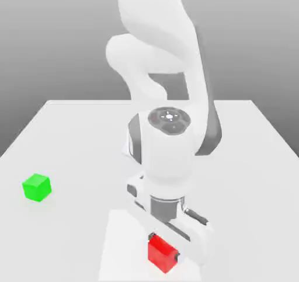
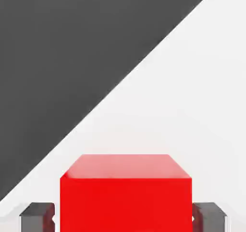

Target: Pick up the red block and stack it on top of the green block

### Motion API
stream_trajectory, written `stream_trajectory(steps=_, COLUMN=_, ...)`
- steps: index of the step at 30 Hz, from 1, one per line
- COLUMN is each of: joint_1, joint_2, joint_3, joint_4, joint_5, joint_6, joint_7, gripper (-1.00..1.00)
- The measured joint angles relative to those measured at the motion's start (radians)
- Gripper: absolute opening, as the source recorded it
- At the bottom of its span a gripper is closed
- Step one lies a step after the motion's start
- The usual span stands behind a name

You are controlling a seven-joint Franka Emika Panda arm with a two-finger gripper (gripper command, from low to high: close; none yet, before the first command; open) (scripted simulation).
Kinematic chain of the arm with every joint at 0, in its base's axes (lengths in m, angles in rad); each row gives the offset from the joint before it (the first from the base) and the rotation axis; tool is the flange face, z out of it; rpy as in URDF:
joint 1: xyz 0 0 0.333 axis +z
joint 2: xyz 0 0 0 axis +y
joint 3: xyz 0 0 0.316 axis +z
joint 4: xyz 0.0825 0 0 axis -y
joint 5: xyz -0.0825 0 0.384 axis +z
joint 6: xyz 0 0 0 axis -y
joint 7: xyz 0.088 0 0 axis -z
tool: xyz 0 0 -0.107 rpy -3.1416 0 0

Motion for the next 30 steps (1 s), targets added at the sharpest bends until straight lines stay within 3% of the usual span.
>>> stream_trajectory(steps=3, joint_1=0.005, joint_2=0.009, joint_3=-0.006, joint_4=0.001, joint_5=-0.005, joint_6=0.007, joint_7=0.004, gripper=-1.0)
stream_trajectory(steps=8, joint_1=-0.03, joint_2=-0.146, joint_3=0.047, joint_4=-0.025, joint_5=0.09, joint_6=-0.119, joint_7=-0.067, gripper=-1.0)
stream_trajectory(steps=13, joint_1=-0.181, joint_2=-0.244, joint_3=-0.077, joint_4=-0.093, joint_5=0.104, joint_6=-0.155, joint_7=-0.142, gripper=-1.0)
stream_trajectory(steps=18, joint_1=-0.509, joint_2=-0.352, joint_3=-0.203, joint_4=-0.176, joint_5=0.111, joint_6=-0.178, joint_7=-0.242, gripper=-1.0)
stream_trajectory(steps=20, joint_1=-0.579, joint_2=-0.395, joint_3=-0.242, joint_4=-0.209, joint_5=0.124, joint_6=-0.185, joint_7=-0.287, gripper=-1.0)
stream_trajectory(steps=23, joint_1=-0.644, joint_2=-0.432, joint_3=-0.314, joint_4=-0.249, joint_5=0.148, joint_6=-0.176, joint_7=-0.348, gripper=-1.0)
stream_trajectory(steps=28, joint_1=-0.662, joint_2=-0.278, joint_3=-0.308, joint_4=-0.251, joint_5=0.219, joint_6=-0.021, joint_7=-0.407, gripper=-1.0)
stream_trajectory(steps=29, joint_1=-0.667, joint_2=-0.245, joint_3=-0.299, joint_4=-0.249, joint_5=0.236, joint_6=0.01, joint_7=-0.419, gripper=1.0)
stream_trajectory(steps=30, joint_1=-0.667, joint_2=-0.245, joint_3=-0.299, joint_4=-0.249, joint_5=0.236, joint_6=0.01, joint_7=-0.419, gripper=1.0)
